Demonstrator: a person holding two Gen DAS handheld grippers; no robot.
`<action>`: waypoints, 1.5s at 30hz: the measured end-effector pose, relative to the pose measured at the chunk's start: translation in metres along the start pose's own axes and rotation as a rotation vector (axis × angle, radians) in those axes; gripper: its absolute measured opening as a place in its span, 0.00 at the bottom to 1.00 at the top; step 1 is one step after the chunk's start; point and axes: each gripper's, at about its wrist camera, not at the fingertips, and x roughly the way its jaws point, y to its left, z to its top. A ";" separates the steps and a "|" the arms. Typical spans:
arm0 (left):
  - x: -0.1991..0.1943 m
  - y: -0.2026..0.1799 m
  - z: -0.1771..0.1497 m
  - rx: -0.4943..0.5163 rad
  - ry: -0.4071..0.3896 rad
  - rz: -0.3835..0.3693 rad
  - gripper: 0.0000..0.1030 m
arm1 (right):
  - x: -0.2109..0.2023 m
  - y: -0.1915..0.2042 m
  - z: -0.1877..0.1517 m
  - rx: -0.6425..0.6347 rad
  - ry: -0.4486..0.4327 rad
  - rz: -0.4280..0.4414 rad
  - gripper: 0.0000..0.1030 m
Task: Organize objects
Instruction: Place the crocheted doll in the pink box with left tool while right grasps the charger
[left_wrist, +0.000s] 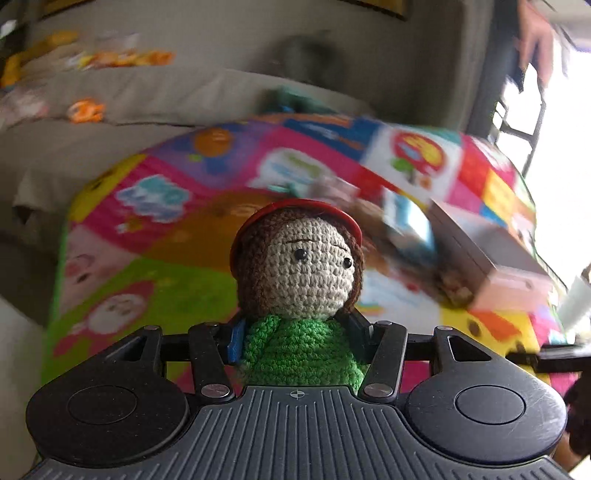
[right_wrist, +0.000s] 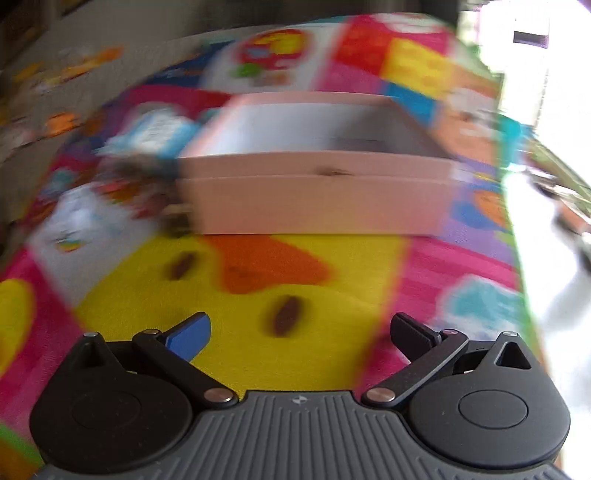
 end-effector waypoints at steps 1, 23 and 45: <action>0.002 0.007 0.004 -0.025 -0.006 0.002 0.56 | 0.000 0.010 0.008 -0.004 -0.004 0.055 1.00; -0.005 0.023 0.013 -0.030 -0.016 -0.068 0.56 | 0.043 0.129 0.064 -0.321 -0.030 0.306 0.46; 0.199 -0.300 0.072 0.251 0.305 -0.047 0.57 | -0.102 -0.081 -0.022 -0.003 -0.361 0.015 0.46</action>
